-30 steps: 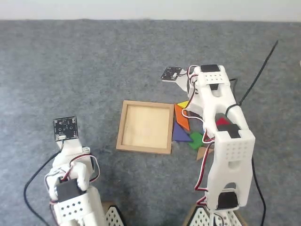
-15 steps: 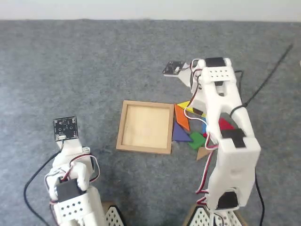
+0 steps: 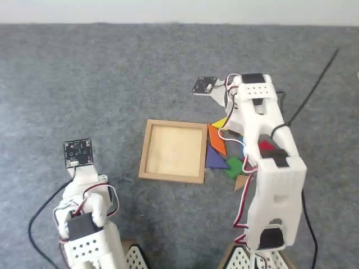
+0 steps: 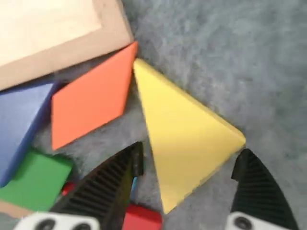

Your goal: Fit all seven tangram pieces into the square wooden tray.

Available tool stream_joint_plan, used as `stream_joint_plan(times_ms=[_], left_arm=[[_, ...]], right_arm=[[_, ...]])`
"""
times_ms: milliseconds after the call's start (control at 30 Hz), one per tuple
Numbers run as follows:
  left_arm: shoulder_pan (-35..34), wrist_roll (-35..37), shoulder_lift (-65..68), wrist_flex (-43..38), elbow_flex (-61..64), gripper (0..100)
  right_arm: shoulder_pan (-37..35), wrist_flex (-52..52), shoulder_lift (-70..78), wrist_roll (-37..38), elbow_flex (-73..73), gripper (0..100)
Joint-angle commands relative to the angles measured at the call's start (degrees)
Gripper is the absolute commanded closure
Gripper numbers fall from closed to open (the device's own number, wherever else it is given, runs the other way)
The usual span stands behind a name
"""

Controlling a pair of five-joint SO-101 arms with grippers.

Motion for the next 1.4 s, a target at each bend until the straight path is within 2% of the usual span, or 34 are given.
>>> stream_joint_plan(times_ms=[0, 400, 667, 933, 1167, 1367], left_arm=[[-0.53, 0.0, 0.26, -1.32, -0.92, 99], [-0.53, 0.0, 0.26, -1.32, -0.92, 99], [-0.53, 0.0, 0.26, -1.32, -0.92, 99], [-0.53, 0.0, 0.26, -1.32, -0.92, 99], [-0.53, 0.0, 0.26, -1.32, -0.92, 99], [-0.53, 0.0, 0.26, -1.32, -0.92, 99]], right_arm=[[-0.13, 2.42, 3.21, 1.32, -8.88, 69.9], [-0.13, 15.25, 15.25, 10.37, -29.54, 69.7], [-1.27, 21.41, 15.78, 15.3, -36.22, 54.5], [-1.98, 21.32, 17.1, 15.47, -35.96, 60.7], [-0.22, 17.01, 24.31, 13.19, -36.31, 71.2], [0.04, 17.01, 23.87, 12.84, -36.57, 80.8]])
